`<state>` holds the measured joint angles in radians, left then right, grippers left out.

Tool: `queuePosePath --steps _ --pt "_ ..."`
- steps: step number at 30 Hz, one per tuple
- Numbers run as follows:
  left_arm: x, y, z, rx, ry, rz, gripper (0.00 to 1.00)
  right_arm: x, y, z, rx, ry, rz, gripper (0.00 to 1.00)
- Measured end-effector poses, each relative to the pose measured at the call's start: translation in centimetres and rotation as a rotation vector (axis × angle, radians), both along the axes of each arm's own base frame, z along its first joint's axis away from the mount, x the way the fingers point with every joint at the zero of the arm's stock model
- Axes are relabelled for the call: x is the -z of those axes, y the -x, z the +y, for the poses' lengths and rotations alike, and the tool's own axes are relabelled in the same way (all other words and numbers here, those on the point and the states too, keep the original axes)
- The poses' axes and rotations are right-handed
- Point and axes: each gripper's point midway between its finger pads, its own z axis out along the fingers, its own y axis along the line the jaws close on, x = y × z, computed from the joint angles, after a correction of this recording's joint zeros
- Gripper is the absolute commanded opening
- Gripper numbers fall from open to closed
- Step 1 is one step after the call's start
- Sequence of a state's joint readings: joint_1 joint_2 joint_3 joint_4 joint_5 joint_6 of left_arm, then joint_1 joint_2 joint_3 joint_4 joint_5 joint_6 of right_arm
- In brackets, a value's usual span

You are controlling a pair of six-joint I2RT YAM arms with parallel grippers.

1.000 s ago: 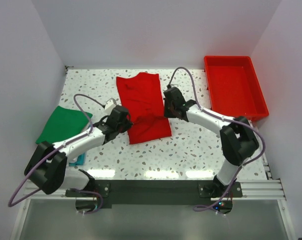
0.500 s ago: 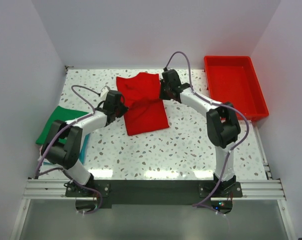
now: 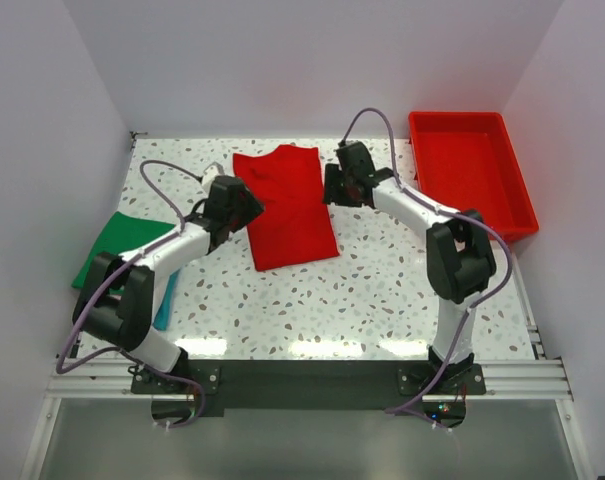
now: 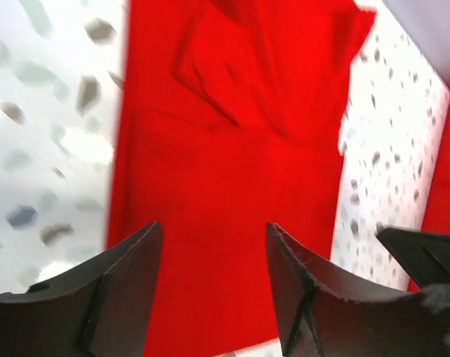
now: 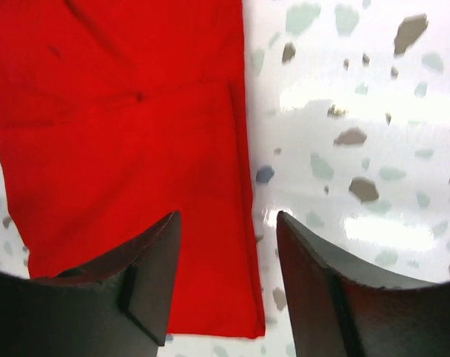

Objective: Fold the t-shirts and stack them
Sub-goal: Fold the tshirt

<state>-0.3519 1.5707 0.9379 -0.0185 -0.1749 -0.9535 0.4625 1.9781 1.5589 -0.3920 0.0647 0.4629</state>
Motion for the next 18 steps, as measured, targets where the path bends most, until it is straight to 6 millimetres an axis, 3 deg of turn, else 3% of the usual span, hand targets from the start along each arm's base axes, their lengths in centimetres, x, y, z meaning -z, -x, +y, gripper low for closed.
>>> queuePosePath --steps 3,6,8,13,18 --pt "0.1 2.9 -3.2 0.065 -0.013 0.002 0.51 0.7 3.1 0.1 -0.023 0.009 0.021 0.43" --pt "2.6 6.5 -5.0 0.134 -0.020 0.050 0.42 2.8 6.2 0.0 -0.048 0.022 0.071 0.32" --pt "4.7 7.8 -4.7 0.134 -0.038 0.100 0.39 4.6 7.5 -0.3 -0.052 0.042 0.113 0.29" --pt "7.7 9.2 -4.2 0.117 -0.078 0.173 0.38 8.1 9.6 -1.5 -0.039 0.074 0.187 0.29" --pt "8.5 10.2 -4.2 0.101 -0.085 0.186 0.39 8.2 10.1 -1.6 -0.027 0.043 0.155 0.29"
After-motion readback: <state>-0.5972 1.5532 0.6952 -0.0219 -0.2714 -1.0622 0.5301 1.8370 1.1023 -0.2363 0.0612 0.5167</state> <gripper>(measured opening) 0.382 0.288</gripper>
